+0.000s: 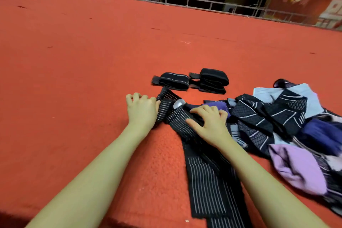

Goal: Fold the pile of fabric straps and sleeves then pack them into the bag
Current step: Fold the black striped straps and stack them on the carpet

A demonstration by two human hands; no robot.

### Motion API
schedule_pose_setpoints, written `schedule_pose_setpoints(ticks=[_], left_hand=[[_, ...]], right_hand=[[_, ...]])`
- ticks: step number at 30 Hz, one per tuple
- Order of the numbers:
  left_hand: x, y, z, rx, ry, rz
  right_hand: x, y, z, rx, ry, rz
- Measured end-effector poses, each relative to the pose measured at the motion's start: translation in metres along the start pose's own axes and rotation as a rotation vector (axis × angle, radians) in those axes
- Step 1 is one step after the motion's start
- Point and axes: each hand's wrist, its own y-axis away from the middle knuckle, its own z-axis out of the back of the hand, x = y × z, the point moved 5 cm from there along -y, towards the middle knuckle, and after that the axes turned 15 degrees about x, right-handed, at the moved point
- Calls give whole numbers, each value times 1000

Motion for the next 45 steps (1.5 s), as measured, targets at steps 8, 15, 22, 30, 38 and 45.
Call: schedule_pose_setpoints(ticks=[8, 15, 22, 30, 38, 45], left_hand=[[-47, 45, -10, 290, 50, -207], [-55, 56, -23, 429, -13, -305], [-69, 52, -12, 226, 245, -479], [-91, 66, -33, 262, 181, -417], [-107, 62, -33, 207, 110, -435], [-111, 49, -32, 275, 160, -244]], right_hand=[[-3, 42, -36, 245, 120, -103], [2, 40, -38, -27, 78, -64], [-4, 57, -25, -285, -107, -40], [-16, 68, -37, -125, -114, -203], [-15, 84, -44, -120, 52, -121], [-12, 84, -41, -51, 69, -142]])
